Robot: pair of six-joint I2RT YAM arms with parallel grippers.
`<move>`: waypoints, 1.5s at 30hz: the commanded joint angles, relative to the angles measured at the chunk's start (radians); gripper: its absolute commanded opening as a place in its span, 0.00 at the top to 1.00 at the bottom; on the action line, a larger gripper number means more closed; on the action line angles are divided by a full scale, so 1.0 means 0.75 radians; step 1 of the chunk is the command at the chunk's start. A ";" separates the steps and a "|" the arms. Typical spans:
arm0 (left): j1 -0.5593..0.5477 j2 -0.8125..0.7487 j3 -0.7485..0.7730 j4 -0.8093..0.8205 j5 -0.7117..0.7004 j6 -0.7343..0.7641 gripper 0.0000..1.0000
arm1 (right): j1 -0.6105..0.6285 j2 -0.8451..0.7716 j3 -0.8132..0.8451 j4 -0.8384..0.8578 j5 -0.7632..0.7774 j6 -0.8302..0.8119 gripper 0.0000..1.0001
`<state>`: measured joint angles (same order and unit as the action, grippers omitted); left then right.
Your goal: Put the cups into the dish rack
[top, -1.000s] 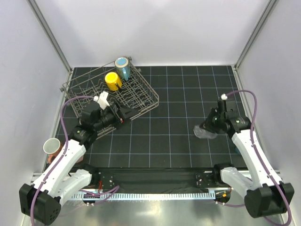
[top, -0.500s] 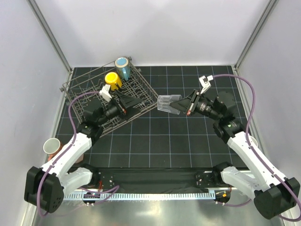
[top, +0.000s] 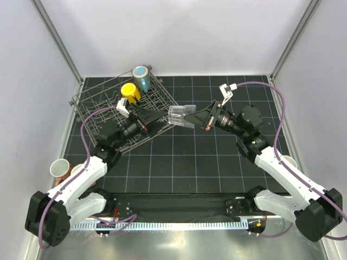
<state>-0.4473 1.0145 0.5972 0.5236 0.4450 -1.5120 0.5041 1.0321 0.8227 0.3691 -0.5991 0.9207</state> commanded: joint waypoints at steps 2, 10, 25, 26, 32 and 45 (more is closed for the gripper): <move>-0.036 -0.044 -0.005 0.145 -0.057 -0.023 0.03 | 0.056 -0.016 0.044 0.168 0.097 -0.002 0.96; -0.068 -0.054 -0.021 0.206 -0.102 -0.058 0.03 | 0.187 0.023 0.057 0.185 0.157 -0.027 0.96; -0.126 -0.083 -0.005 0.214 -0.139 -0.046 0.08 | 0.228 0.027 0.008 0.220 0.273 -0.033 0.96; -0.126 -0.085 -0.003 0.212 -0.143 -0.044 0.09 | 0.228 0.033 0.008 0.220 0.273 -0.031 0.96; -0.128 -0.044 0.018 0.216 -0.141 -0.064 0.36 | 0.226 0.058 -0.003 0.207 0.247 -0.021 0.96; -0.128 -0.027 0.053 0.220 -0.162 -0.025 1.00 | 0.228 0.074 -0.029 0.140 0.204 -0.068 0.88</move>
<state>-0.5365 1.0058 0.5842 0.6159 0.3317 -1.5558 0.6697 1.0706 0.7921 0.4816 -0.4290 0.9157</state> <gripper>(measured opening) 0.678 0.103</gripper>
